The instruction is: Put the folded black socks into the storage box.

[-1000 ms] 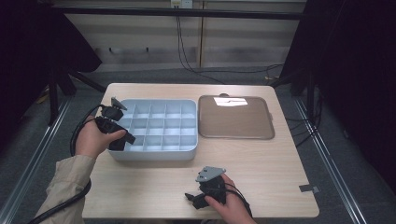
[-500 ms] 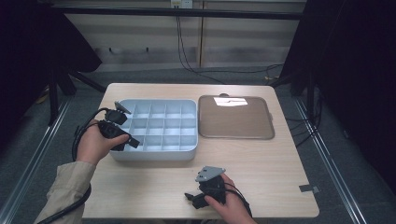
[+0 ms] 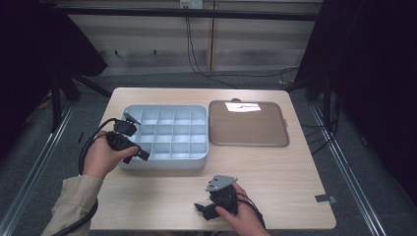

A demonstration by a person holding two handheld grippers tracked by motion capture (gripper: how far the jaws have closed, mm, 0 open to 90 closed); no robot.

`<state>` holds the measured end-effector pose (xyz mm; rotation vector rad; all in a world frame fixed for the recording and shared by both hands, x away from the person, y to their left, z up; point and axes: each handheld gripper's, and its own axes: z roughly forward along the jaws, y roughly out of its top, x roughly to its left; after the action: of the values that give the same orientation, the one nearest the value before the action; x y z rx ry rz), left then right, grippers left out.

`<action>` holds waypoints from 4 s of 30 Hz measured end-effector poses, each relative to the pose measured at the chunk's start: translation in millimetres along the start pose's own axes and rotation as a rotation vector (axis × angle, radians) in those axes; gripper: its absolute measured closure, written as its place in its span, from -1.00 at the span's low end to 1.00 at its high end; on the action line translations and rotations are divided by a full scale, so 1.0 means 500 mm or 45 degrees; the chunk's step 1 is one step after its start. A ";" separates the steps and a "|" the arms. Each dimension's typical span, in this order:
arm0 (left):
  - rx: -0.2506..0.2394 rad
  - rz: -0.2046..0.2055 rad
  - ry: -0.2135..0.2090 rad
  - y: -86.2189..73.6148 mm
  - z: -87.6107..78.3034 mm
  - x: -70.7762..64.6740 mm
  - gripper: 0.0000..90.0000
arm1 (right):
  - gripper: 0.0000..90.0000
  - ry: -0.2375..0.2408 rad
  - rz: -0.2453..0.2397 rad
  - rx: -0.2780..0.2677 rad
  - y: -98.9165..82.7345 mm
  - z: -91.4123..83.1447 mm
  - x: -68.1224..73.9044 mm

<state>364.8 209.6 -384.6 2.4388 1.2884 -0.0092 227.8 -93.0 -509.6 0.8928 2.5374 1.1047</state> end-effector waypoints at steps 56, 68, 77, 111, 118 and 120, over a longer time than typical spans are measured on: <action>-0.056 0.059 -0.089 -0.072 0.022 -0.044 -0.23 | -0.71 0.001 0.000 0.003 0.000 0.000 0.000; -0.059 0.064 -0.107 -0.089 0.045 -0.046 -0.24 | -0.71 0.001 0.000 0.003 0.000 0.000 0.000; -0.066 0.071 -0.120 -0.102 0.059 -0.047 -0.25 | -0.71 0.001 -0.001 0.003 0.000 0.000 0.000; -0.095 0.181 -0.140 -0.158 0.111 -0.046 -0.29 | -0.71 0.001 -0.001 0.003 0.000 0.000 0.001; -0.106 0.199 -0.131 -0.170 0.125 -0.047 -0.30 | -0.71 0.001 -0.001 0.003 0.000 0.000 0.001; -0.114 0.214 -0.129 -0.173 0.128 -0.049 -0.30 | -0.71 0.001 -0.001 0.003 0.000 0.000 0.001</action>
<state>292.3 212.9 -467.8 2.4284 1.0162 -0.0295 227.4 -92.8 -509.5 0.8921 2.5397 1.1021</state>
